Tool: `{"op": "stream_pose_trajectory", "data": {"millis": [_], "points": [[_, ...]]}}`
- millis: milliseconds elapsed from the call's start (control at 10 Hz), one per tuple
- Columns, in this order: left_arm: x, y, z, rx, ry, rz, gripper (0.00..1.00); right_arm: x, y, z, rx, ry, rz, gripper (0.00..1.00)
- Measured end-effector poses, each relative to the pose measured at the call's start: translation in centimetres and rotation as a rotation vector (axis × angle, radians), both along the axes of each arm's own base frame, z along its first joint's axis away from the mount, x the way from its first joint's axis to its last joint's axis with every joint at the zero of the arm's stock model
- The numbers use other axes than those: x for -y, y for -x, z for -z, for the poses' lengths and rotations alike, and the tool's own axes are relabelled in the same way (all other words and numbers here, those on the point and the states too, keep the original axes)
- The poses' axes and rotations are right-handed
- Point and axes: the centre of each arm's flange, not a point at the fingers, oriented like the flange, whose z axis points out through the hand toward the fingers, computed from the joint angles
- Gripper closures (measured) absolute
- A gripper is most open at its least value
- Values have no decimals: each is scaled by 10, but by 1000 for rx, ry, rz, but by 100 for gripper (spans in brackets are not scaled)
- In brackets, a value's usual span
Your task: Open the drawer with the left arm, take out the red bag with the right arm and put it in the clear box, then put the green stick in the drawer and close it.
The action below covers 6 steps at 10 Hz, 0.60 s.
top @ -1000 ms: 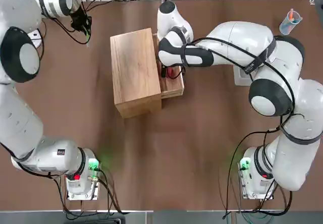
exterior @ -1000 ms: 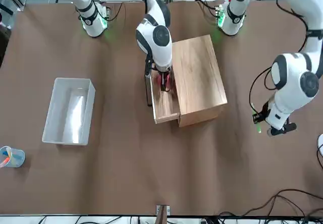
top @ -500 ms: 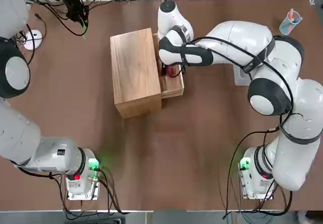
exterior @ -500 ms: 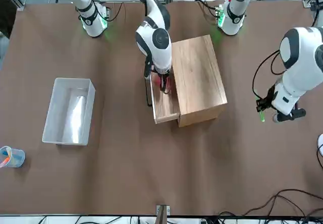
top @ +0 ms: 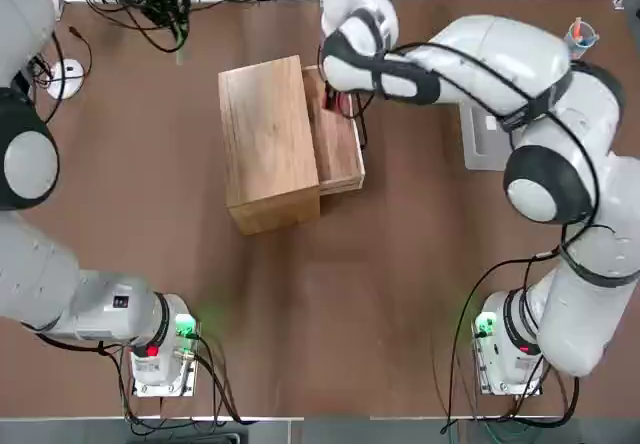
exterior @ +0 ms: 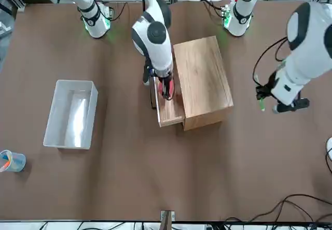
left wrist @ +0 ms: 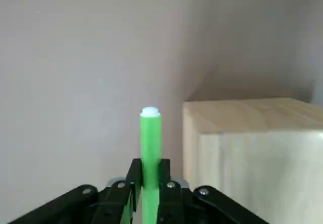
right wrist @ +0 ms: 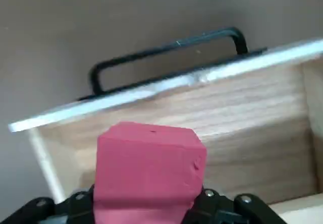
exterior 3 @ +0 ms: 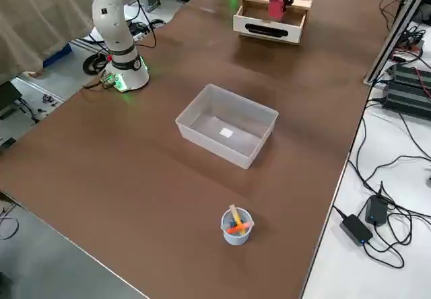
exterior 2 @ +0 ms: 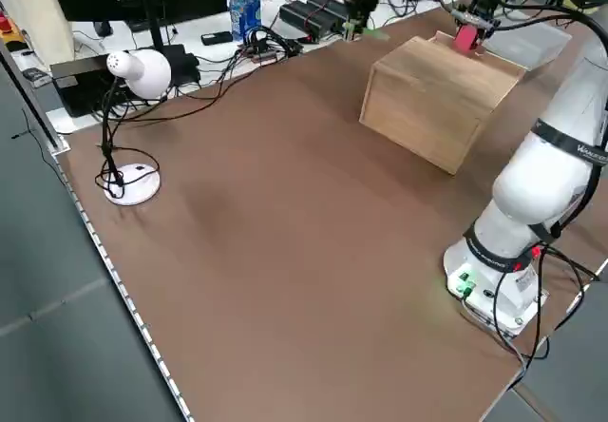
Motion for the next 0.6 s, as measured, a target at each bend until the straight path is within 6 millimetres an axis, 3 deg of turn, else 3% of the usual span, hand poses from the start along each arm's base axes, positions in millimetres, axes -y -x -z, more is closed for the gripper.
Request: {"op": "stream_pose_trajectory", "data": {"millis": [200, 300, 600], "points": [[68, 7, 5, -13, 14, -10, 82, 51, -28, -58, 59, -9, -170, 38], [101, 8, 13, -28, 23, -15, 82, 84, -43, -72, 57, 14, -278, 38], [208, 19, 43, -43, -12, -91, 82, 193, -95, -86, 52, 58, -571, 38]]}}
